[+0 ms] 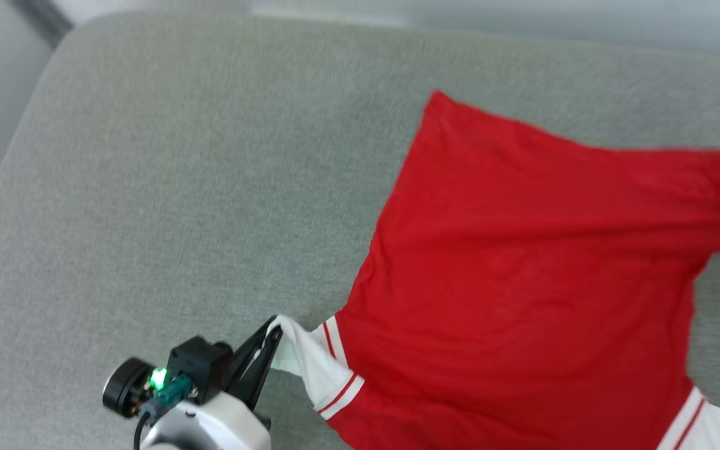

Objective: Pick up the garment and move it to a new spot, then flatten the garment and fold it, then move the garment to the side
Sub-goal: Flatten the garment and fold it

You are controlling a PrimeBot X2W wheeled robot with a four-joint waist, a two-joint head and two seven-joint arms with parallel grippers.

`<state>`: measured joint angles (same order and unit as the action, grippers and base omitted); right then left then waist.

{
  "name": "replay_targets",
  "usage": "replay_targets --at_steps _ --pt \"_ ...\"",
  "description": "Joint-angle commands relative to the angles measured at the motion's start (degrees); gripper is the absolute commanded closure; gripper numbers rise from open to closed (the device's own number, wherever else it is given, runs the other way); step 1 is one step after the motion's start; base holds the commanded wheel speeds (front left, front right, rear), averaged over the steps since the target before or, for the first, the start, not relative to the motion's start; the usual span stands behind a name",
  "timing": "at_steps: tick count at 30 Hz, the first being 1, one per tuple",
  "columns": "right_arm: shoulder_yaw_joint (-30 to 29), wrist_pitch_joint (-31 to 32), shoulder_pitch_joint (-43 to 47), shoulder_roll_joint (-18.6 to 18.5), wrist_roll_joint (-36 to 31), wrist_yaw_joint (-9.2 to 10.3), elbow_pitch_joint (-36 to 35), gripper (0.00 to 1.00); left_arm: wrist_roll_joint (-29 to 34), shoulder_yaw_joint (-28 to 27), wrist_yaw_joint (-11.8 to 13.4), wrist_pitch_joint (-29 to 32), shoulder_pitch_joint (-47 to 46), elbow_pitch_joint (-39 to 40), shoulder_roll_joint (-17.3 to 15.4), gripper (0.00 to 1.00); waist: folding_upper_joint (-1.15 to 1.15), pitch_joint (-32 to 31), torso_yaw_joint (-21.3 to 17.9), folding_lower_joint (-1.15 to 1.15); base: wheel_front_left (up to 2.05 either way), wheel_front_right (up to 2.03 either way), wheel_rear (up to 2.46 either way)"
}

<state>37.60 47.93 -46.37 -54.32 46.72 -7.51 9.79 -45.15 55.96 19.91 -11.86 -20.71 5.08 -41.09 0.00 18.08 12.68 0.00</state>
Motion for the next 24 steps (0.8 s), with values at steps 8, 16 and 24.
replay_targets --at_steps 8,16,24 --pt "-3.4 -7.6 25.5 -11.5 6.6 0.03 -6.4 1.0 -2.2 0.1 1.6 -0.5 5.5 0.5 -2.0 1.0 0.0 -8.1 -4.3 0.0 0.0 0.0 0.0" --pt "-5.7 -13.6 47.9 -10.7 9.1 0.04 -4.6 1.0 -2.9 -0.1 2.5 -0.8 7.2 0.7 -3.1 1.0 0.0 -8.6 -5.6 0.0 0.0 0.0 0.0" --pt "-15.0 -15.9 46.9 -8.6 4.8 0.04 -12.5 0.0 -3.2 -0.3 2.8 -0.9 7.3 0.5 -3.3 1.0 0.0 -8.0 -6.3 0.0 0.0 0.0 0.0"
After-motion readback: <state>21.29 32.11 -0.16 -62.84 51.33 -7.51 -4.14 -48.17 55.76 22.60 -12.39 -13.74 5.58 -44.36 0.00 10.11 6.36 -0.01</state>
